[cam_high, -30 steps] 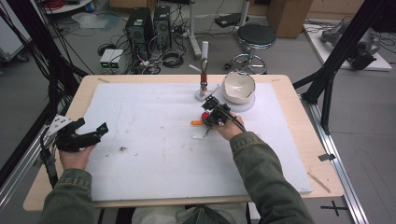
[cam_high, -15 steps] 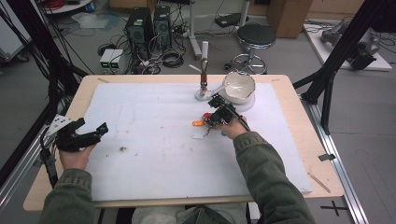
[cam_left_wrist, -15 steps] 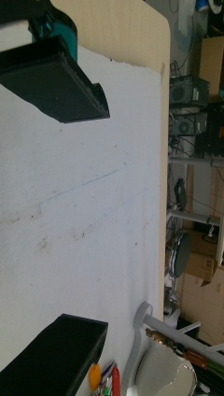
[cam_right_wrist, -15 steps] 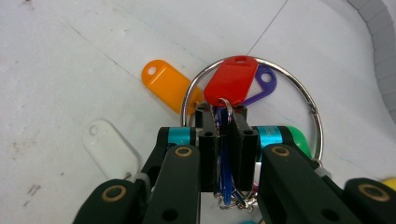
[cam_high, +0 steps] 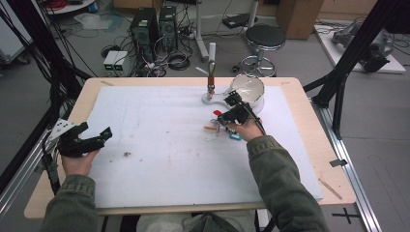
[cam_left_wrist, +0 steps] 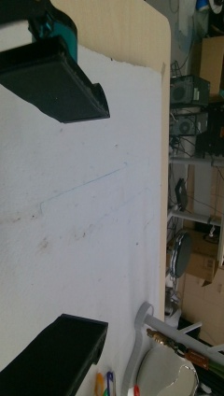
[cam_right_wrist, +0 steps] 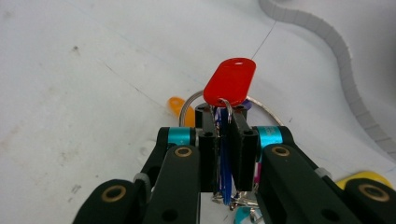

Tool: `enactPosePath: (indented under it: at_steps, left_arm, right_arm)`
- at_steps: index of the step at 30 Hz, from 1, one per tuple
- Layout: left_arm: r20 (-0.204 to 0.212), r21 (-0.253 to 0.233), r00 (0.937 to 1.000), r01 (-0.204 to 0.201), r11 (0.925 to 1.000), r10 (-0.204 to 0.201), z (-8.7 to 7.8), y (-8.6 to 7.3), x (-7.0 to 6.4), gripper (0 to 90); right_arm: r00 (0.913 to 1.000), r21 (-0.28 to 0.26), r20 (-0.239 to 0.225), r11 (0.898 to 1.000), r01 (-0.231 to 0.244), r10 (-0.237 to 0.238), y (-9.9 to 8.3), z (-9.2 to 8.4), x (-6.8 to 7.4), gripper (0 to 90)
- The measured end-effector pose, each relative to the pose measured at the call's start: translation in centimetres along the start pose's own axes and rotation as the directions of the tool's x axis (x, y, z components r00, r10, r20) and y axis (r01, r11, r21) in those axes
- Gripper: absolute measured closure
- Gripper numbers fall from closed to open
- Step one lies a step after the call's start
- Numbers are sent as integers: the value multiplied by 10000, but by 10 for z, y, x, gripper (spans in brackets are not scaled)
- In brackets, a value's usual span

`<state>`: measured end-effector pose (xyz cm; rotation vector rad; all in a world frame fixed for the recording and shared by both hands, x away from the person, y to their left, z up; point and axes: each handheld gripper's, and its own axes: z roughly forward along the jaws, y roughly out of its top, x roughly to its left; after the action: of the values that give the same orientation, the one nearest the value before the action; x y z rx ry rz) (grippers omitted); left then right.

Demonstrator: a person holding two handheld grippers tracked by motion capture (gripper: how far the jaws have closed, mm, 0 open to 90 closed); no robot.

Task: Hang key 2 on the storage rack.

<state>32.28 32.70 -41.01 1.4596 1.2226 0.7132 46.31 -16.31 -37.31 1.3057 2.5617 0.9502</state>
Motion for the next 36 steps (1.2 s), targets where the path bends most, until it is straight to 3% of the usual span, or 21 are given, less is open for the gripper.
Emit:
enactPosePath:
  at_steps: [13, 24, 36]
  left_arm:
    - [14, 5, 10000, 8, 10000, -8, 0, 0, 0, 17]
    - [50, 14, 10000, -11, 10000, 11, 0, 0, -1, 17]
    - [28, 26, 10000, -8, 10000, 8, 0, 0, -1, 17]
  right_arm:
    - [9978, -833, -574, 9958, -383, 336, 0, -23, -6, 838]
    - [9966, -1137, -822, 9933, -191, 97, 5, -37, 6, 837]
    - [9920, -1767, -1243, 9834, -419, 199, 12, -62, 10, 837]
